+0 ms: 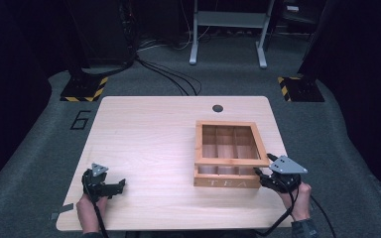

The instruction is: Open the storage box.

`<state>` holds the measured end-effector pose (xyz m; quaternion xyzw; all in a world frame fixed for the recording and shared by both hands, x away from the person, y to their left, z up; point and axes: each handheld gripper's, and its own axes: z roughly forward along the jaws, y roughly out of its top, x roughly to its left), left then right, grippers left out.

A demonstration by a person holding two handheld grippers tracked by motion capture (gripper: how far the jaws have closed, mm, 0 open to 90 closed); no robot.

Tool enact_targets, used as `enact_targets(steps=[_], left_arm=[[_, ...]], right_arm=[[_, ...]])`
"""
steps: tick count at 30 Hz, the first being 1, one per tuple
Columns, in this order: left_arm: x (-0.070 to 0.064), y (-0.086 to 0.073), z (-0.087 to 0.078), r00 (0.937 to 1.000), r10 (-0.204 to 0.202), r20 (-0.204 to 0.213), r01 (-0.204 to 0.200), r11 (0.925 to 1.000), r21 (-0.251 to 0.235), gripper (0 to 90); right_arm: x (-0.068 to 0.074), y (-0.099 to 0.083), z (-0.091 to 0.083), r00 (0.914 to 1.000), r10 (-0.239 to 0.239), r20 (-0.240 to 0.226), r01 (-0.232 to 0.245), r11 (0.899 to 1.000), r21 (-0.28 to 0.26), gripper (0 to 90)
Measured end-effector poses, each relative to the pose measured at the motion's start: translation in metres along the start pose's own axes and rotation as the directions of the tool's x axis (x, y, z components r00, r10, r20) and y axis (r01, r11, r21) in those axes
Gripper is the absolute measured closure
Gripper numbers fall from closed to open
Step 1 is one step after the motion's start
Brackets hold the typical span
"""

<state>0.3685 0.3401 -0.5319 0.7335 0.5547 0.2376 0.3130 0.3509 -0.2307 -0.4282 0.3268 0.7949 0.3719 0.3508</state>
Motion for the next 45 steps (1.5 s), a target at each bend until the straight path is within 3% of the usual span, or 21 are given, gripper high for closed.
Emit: enact_targets(steps=[27, 45], left_arm=[[0.000, 0.000, 0.000, 1.0000, 0.000, 0.000, 0.000, 1.0000, -0.001, 0.9], [0.000, 0.000, 0.000, 1.0000, 0.000, 0.000, 0.000, 1.0000, 0.000, 0.9]], right_arm=[[-0.025, 0.031, -0.007, 0.9998, -0.015, -0.016, 0.015, 1.000, -0.025, 45.6], [-0.038, 0.047, -0.007, 0.9997, 0.004, -0.023, -0.005, 1.000, -0.011, 49.9]])
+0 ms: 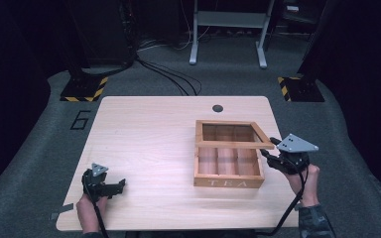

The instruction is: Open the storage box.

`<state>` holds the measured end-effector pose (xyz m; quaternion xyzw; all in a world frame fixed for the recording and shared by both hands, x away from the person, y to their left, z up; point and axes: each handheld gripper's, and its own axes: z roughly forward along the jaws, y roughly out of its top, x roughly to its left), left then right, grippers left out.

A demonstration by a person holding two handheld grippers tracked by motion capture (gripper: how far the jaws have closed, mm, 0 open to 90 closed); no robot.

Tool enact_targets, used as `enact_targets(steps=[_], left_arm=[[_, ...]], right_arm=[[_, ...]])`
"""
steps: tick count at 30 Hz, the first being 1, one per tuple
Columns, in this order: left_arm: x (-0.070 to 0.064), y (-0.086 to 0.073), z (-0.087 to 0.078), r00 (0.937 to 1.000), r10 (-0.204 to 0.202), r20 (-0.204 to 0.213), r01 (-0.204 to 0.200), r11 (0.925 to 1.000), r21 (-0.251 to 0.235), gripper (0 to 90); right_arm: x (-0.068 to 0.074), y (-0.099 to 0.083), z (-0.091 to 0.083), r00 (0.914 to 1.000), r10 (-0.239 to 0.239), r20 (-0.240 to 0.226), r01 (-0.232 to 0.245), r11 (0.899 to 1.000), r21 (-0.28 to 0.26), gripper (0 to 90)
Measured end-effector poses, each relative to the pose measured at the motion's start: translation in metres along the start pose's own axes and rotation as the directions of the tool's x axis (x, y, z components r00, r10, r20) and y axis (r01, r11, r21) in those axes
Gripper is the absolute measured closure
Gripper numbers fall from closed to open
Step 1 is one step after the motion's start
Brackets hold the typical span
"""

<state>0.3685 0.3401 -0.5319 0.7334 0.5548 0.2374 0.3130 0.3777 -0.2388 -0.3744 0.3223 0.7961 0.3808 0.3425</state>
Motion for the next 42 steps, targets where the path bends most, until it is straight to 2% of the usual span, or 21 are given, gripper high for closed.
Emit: enact_targets(steps=[22, 31, 42], left_arm=[[0.000, 0.000, 0.001, 1.0000, 0.000, -0.005, 0.000, 1.0000, -0.006, 0.9], [0.000, 0.000, 0.000, 1.0000, -0.002, -0.004, 0.002, 1.0000, -0.006, 0.9], [0.000, 0.000, 0.000, 1.0000, -0.002, -0.004, 0.002, 1.0000, -0.005, 0.9]], right_arm=[[-0.014, 0.017, 0.001, 1.0000, -0.006, 0.003, 0.006, 1.000, 0.014, 56.1], [-0.021, 0.023, 0.001, 0.9999, 0.007, -0.012, -0.006, 1.000, 0.021, 57.9], [-0.027, 0.028, 0.003, 0.9999, 0.016, -0.003, -0.016, 1.000, 0.024, 61.0]])
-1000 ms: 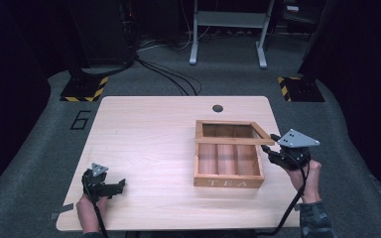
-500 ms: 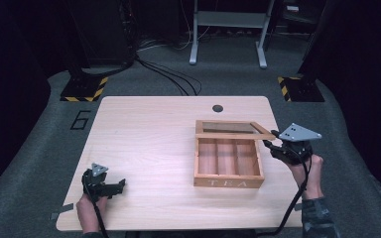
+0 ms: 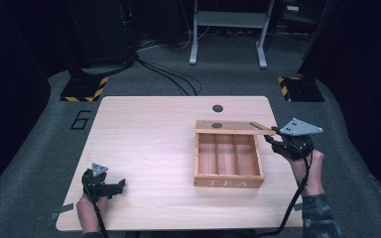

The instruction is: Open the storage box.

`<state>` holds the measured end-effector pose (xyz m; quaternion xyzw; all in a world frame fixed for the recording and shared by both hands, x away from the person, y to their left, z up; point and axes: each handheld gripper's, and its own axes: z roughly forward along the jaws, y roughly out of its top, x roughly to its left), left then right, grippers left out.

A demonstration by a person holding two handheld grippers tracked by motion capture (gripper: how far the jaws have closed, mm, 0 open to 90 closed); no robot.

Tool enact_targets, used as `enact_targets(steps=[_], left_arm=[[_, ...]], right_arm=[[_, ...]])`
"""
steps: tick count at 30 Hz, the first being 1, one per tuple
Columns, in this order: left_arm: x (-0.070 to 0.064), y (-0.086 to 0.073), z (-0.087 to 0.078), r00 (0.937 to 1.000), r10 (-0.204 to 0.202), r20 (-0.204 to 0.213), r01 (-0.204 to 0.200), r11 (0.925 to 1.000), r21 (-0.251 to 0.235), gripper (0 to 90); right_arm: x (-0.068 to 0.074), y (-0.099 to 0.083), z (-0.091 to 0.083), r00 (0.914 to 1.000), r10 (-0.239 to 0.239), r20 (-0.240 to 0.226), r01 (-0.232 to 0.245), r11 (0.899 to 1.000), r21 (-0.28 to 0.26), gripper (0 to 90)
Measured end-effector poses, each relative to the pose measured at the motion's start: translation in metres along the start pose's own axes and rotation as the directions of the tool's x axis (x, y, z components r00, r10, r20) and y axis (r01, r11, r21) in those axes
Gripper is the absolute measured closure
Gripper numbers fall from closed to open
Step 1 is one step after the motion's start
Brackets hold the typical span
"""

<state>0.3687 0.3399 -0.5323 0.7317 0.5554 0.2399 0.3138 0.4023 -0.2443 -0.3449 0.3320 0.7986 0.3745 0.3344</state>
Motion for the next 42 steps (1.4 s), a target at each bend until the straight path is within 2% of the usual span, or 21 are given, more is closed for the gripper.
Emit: enact_targets(steps=[11, 13, 42], left_arm=[[0.000, 0.000, 0.000, 1.0000, 0.000, 0.000, 0.000, 1.0000, -0.001, 0.9], [0.000, 0.000, 0.000, 1.0000, 0.000, 0.000, 0.000, 1.0000, 0.000, 0.9], [0.000, 0.000, 0.000, 1.0000, 0.000, 0.000, 0.000, 1.0000, 0.000, 0.9]], right_arm=[[-0.004, 0.006, 0.002, 1.0000, 0.004, 0.009, -0.004, 1.000, -0.007, 61.1], [-0.004, 0.007, 0.002, 0.9998, 0.016, 0.011, -0.016, 1.000, -0.004, 61.2], [-0.024, 0.031, 0.013, 0.9999, -0.013, -0.008, 0.013, 1.000, 0.028, 62.1]])
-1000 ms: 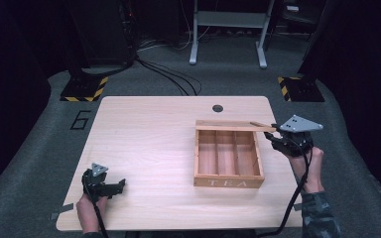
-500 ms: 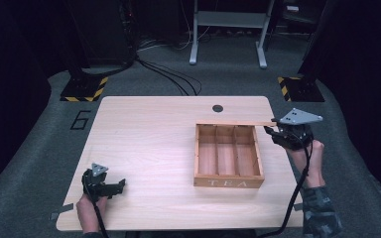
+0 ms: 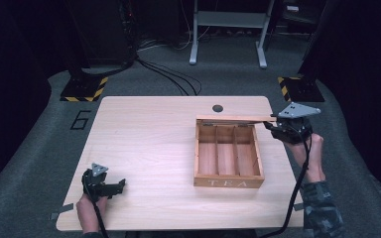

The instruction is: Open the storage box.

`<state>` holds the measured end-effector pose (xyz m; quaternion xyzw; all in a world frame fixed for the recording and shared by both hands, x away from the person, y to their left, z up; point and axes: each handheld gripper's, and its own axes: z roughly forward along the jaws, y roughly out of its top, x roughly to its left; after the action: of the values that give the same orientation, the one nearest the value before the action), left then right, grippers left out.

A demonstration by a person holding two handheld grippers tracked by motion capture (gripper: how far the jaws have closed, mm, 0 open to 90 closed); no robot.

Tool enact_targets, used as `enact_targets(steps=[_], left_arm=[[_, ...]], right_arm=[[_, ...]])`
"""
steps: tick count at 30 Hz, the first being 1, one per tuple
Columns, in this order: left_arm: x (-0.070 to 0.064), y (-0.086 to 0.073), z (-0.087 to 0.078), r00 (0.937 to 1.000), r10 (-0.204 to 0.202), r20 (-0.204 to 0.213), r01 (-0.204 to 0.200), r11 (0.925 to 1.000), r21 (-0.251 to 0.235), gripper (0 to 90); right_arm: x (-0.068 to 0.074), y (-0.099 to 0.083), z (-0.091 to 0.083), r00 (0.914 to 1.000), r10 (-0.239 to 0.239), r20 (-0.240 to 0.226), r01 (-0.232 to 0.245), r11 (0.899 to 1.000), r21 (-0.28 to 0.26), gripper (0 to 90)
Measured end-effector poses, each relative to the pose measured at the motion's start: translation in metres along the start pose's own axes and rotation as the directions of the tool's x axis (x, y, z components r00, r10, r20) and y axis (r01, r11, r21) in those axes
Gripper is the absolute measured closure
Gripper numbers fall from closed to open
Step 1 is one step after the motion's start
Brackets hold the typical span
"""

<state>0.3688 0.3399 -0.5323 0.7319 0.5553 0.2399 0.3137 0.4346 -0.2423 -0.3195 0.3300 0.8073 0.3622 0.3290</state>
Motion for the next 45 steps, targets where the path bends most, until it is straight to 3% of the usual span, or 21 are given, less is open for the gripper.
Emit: enact_targets(steps=[17, 45], left_arm=[[0.0000, 0.0000, 0.0000, 1.0000, 0.000, 0.000, 0.000, 1.0000, 0.000, 0.9], [0.0001, 0.0000, 0.0000, 1.0000, 0.001, 0.002, -0.001, 1.0000, 0.001, 0.9]], right_arm=[[-0.0084, 0.0092, 0.0063, 1.0000, 0.006, -0.005, -0.006, 1.000, 0.007, 62.2], [-0.0086, 0.0097, 0.0078, 0.9998, 0.017, -0.005, -0.017, 1.000, 0.006, 62.1]])
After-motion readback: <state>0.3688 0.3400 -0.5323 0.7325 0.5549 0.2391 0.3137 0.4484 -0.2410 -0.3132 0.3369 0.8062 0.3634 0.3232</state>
